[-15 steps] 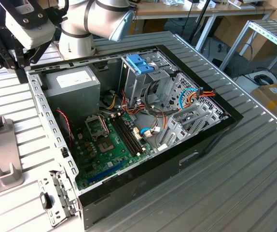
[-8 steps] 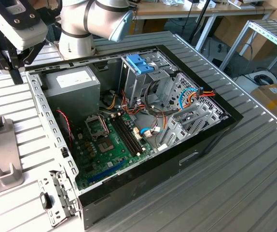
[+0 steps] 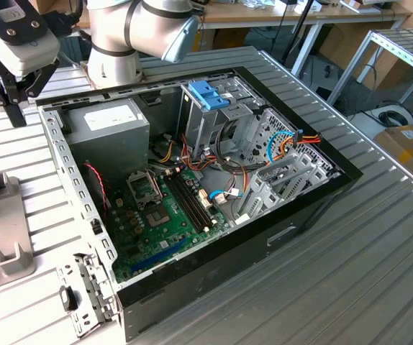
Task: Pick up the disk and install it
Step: 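Reach for the disk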
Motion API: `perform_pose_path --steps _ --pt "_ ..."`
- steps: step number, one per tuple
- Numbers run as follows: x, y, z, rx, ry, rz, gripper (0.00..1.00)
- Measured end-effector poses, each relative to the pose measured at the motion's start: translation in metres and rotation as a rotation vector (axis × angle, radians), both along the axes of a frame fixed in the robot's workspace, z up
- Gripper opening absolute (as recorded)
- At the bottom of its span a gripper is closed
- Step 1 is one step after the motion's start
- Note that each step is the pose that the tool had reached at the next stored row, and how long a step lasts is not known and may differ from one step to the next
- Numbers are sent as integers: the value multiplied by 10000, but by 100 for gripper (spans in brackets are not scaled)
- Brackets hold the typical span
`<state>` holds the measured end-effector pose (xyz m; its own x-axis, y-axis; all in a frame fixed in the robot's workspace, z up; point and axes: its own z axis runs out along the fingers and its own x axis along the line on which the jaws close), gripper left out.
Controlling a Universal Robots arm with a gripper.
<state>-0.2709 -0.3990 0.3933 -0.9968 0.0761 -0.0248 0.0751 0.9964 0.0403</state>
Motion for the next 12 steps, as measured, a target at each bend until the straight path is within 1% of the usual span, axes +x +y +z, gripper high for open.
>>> perform_pose_path --steps 12 --pt "-76 0 0 0 0 0 10"
